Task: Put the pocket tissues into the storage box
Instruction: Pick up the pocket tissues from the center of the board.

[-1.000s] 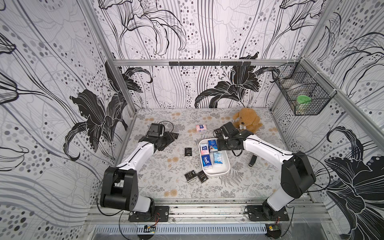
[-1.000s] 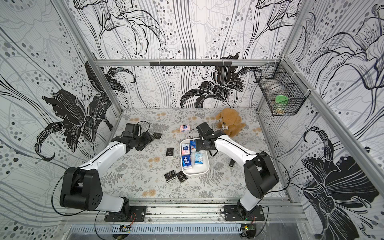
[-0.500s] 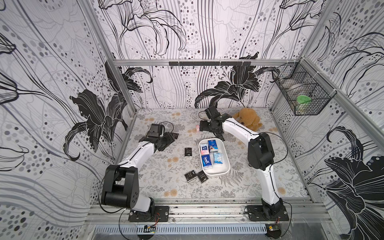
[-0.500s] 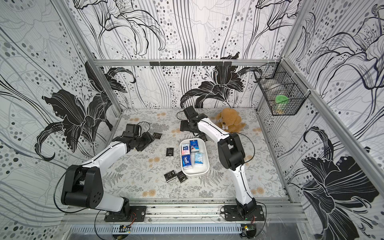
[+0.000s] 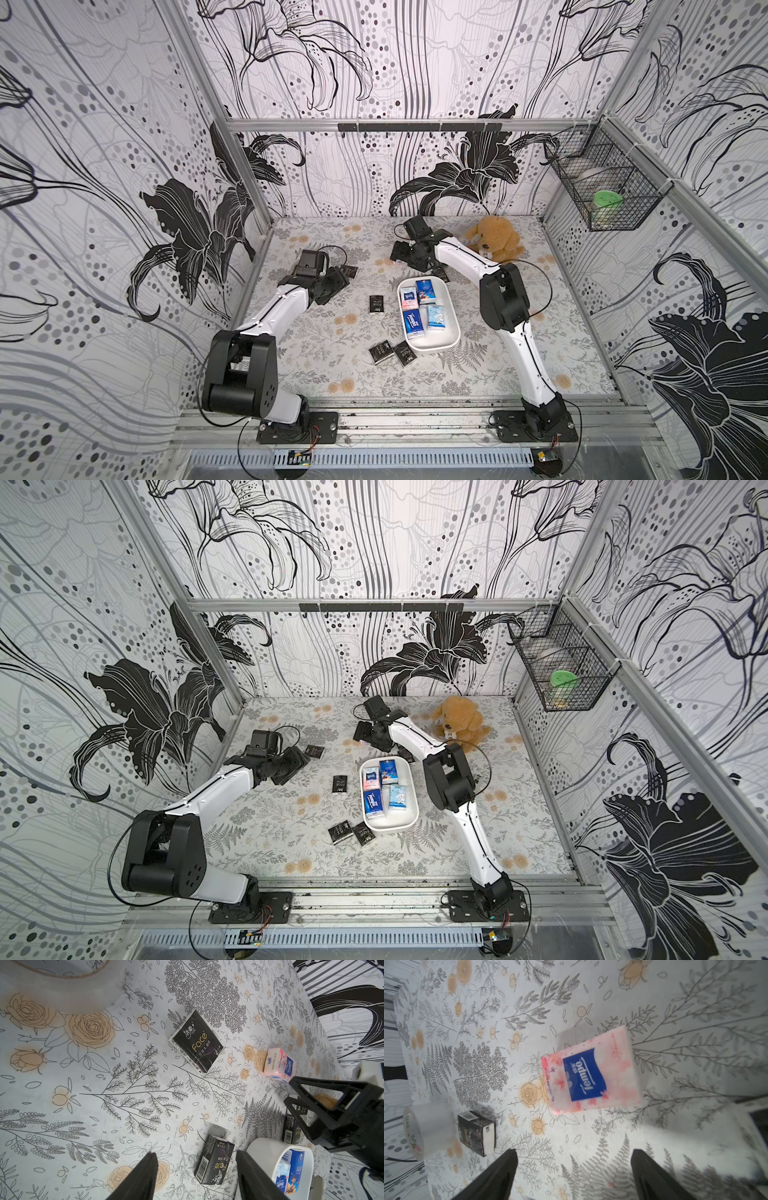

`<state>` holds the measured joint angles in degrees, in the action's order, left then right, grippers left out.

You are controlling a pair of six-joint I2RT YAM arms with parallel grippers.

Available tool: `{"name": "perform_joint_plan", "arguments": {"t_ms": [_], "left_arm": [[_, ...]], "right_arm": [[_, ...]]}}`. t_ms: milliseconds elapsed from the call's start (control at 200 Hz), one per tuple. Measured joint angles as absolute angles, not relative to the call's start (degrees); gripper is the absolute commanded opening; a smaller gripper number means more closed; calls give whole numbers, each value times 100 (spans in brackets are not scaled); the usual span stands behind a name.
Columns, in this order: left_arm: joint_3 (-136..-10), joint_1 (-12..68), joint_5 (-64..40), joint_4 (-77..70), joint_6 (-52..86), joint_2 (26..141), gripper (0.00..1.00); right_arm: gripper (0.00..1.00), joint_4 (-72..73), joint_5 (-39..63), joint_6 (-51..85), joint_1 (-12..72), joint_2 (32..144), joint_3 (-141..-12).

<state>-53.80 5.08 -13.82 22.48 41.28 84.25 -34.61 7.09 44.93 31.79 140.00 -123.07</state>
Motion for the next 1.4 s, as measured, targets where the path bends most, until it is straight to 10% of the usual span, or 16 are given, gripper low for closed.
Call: {"name": "perform_joint_plan", "arguments": {"t_ms": [626,1111,1402], "left_arm": [[-5380,502,-1400,2235,4145,8374,65],[-5328,471,-1400,2250,4141,8329,65],[-5238,471,-1402,2318,4125,8187,65]], "right_arm": [[87,-3339,165,4829,3052,15246,-14003],[14,-2759,342,4827,3039,15290,-13725],[13,-2626,663,4397,3028,15076,-13456]]}}
